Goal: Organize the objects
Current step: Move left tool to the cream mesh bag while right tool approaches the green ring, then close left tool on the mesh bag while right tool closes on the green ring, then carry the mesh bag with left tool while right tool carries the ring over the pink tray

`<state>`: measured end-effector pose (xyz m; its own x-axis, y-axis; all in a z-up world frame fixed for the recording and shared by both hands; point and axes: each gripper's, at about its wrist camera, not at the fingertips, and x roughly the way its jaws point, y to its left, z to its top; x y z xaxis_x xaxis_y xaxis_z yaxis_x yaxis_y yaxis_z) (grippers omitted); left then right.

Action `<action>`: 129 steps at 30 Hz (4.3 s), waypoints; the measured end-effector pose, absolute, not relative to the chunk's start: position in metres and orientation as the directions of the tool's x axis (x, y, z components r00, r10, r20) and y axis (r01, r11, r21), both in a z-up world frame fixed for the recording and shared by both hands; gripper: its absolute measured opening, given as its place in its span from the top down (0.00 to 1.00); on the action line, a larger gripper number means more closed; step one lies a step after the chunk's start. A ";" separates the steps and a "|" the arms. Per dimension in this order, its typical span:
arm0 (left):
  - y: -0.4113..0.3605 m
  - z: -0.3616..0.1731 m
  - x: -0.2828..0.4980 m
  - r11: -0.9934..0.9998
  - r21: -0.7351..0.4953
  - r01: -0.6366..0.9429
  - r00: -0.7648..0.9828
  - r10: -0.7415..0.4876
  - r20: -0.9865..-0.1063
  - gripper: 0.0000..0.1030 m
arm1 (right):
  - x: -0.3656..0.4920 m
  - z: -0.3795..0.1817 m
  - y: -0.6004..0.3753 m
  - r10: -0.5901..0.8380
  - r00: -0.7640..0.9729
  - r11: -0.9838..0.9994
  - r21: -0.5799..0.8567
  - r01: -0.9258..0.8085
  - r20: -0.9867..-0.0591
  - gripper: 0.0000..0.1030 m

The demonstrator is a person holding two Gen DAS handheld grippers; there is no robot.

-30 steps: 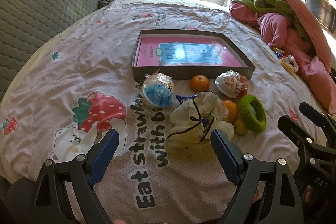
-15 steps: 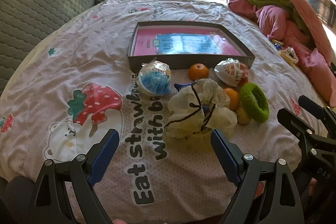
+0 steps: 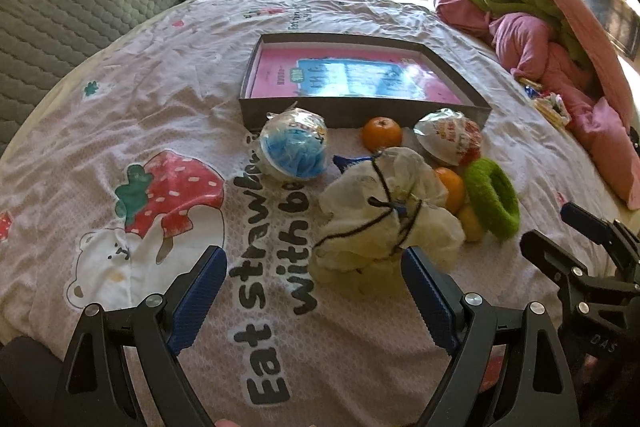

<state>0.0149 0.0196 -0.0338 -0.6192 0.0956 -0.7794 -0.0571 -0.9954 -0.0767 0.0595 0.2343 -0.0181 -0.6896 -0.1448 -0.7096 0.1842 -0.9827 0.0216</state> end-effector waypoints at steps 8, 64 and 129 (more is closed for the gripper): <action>0.013 -0.046 -0.001 -0.992 -0.113 -0.064 -0.605 0.129 -0.785 0.13 | 0.043 -0.033 0.235 -0.148 -0.650 -0.980 0.022 0.198 -0.745 0.22; 0.013 0.001 0.010 -0.944 -0.237 -0.231 -0.696 0.330 -0.638 0.92 | 0.046 0.002 0.234 -0.335 -0.715 -0.934 0.115 0.339 -0.613 0.83; -0.020 0.008 -0.139 -0.974 -0.173 -0.147 -0.741 0.224 -0.633 0.92 | -0.090 0.031 0.248 -0.296 -0.804 -0.947 0.046 0.319 -0.516 0.87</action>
